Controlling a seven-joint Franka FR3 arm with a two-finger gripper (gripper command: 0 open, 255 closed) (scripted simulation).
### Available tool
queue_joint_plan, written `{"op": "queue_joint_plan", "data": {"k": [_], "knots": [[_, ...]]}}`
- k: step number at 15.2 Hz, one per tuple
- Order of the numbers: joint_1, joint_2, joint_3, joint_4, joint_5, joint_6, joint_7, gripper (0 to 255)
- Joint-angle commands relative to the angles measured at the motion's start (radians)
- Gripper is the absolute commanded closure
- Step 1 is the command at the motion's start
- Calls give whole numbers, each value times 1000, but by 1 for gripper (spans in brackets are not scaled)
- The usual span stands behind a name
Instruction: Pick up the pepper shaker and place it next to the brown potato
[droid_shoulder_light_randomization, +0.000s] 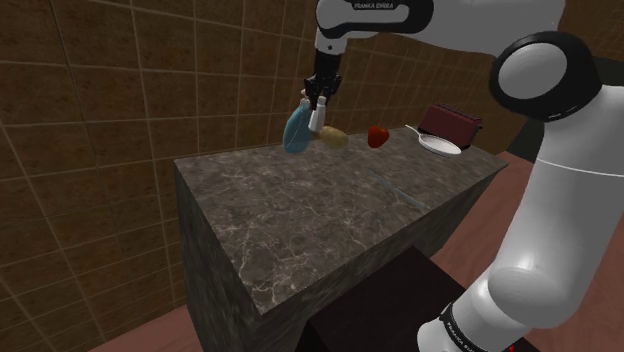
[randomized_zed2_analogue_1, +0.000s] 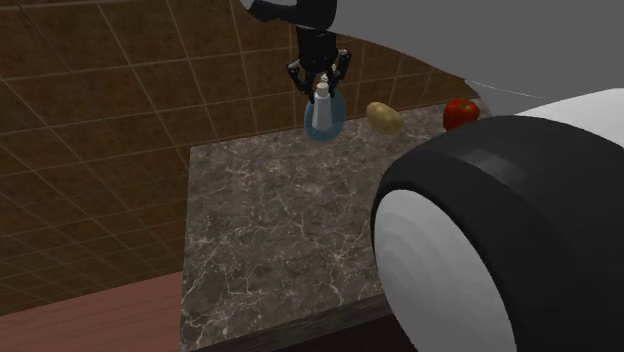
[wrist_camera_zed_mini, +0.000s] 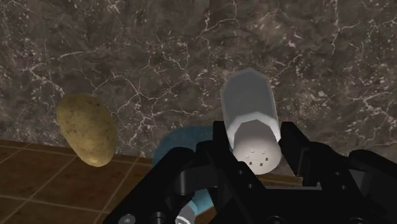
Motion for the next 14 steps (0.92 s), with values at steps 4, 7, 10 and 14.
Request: {"op": "queue_joint_plan", "data": {"k": [4, 7, 10, 14], "knots": [[-57, 109, -29, 154, 9, -35, -95, 255], [-93, 201, -44, 296, 16, -78, -152, 255], [-133, 342, -57, 525, 25, -159, -215, 255], [-135, 311, -56, 419, 24, -85, -207, 255]]}}
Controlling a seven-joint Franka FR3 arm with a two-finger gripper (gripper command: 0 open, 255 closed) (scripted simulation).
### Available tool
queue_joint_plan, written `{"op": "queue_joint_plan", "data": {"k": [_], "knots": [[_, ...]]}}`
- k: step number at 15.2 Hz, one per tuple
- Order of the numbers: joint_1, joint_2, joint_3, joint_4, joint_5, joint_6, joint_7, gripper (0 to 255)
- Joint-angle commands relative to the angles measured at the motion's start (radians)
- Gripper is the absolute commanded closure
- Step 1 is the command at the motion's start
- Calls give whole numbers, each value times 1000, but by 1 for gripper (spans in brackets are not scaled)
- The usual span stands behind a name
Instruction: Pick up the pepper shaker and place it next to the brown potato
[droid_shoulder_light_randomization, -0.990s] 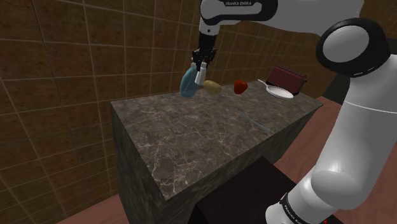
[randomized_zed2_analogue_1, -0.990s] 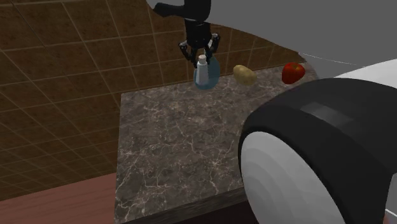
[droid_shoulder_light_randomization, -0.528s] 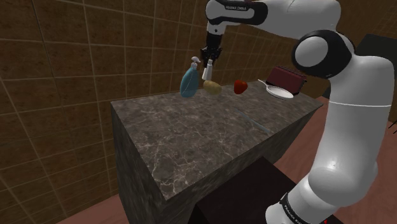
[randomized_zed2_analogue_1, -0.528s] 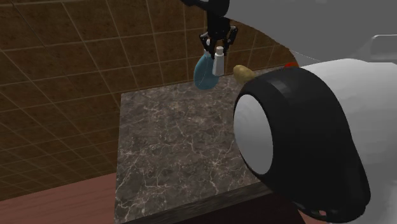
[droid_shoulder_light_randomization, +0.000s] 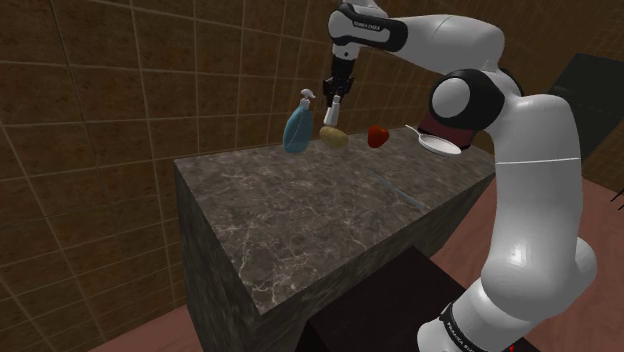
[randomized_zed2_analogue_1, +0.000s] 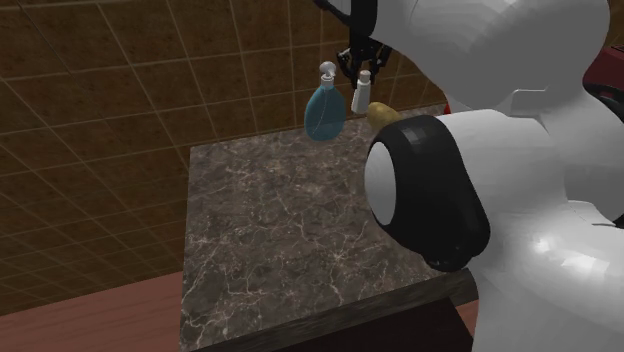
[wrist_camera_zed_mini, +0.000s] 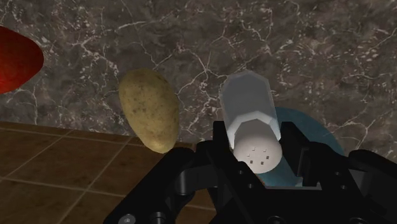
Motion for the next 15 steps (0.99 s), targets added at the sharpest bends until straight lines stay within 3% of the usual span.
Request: {"op": "queue_joint_plan", "data": {"k": [1, 15], "knots": [[-1, -11, 0, -45, 0, 34, 3, 255], [-6, -35, 0, -272, -5, 237, 23, 255]]}}
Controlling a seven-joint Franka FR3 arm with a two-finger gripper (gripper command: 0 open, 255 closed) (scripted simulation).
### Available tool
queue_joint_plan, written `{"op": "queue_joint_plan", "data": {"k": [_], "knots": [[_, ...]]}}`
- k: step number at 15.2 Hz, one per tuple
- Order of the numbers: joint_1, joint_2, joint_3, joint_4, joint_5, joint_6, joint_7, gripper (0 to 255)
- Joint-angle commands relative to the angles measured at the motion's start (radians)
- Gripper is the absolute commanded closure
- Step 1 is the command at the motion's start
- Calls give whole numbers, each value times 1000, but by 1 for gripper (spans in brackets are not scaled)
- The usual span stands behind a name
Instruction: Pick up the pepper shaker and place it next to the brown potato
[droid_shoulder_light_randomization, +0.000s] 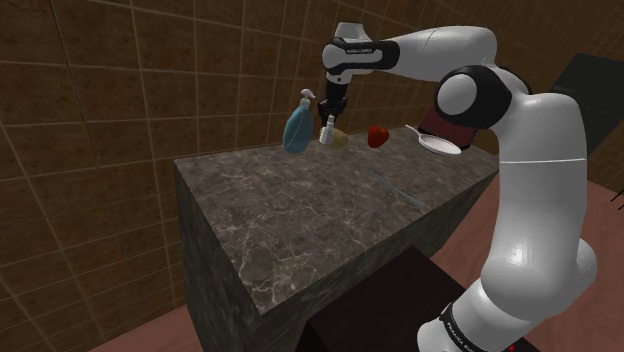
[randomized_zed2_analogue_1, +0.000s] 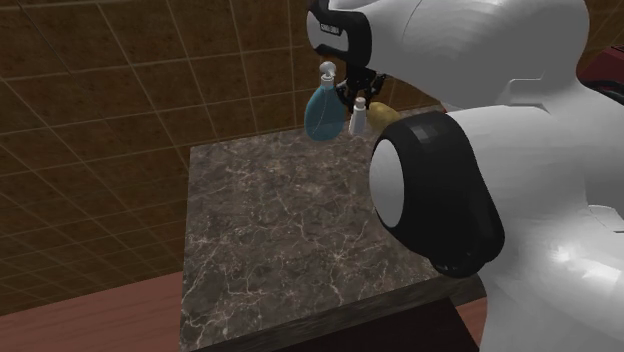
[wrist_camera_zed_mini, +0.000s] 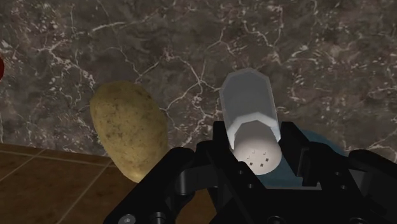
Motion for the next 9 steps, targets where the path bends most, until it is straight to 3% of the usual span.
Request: {"op": "queue_joint_plan", "data": {"k": [1, 9], "knots": [[-1, -1, 0, -27, -1, 27, 3, 255], [-2, 16, -1, -107, -5, 124, 13, 255]]}}
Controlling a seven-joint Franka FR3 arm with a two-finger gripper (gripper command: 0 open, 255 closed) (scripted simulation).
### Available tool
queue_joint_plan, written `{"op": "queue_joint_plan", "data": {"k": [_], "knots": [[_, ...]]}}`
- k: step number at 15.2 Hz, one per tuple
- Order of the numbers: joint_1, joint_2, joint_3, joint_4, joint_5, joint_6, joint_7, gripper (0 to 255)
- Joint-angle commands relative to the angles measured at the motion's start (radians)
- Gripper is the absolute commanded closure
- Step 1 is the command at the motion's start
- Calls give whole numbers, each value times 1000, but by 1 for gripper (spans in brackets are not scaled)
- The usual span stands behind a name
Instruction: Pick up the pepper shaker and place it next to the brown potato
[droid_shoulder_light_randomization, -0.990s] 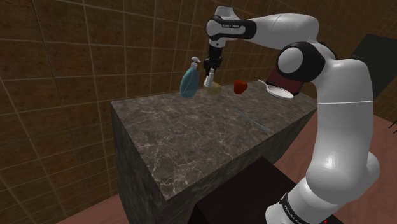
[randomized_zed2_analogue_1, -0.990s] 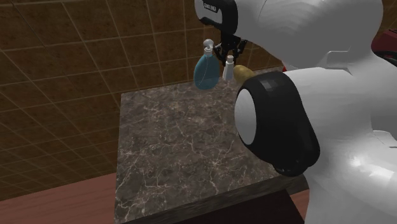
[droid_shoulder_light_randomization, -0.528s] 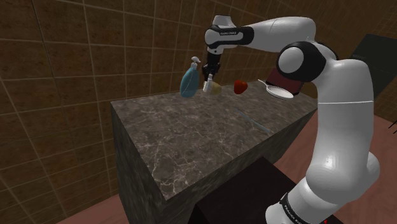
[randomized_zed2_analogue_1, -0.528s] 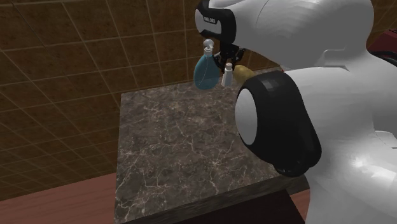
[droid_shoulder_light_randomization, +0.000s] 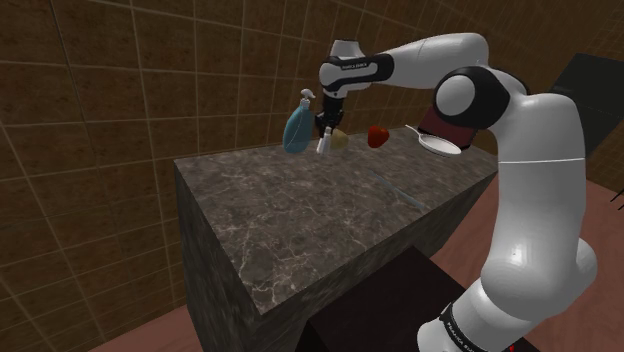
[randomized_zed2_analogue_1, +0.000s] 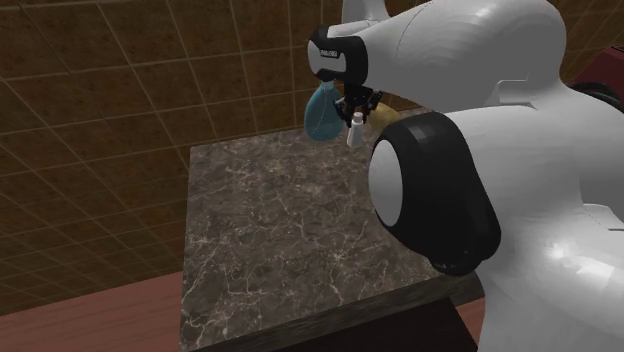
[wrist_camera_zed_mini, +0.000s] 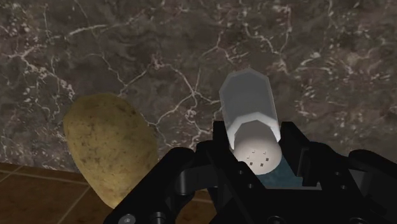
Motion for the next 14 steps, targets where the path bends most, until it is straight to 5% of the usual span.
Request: {"op": "queue_joint_plan", "data": {"k": [1, 12, 13, 14], "knots": [[0, 10, 0, -7, -1, 18, 2, 255], [-1, 23, -1, -32, -3, 55, 6, 255], [-1, 23, -1, -32, -3, 55, 6, 0], [-1, 23, -1, -32, -3, 55, 6, 0]]}}
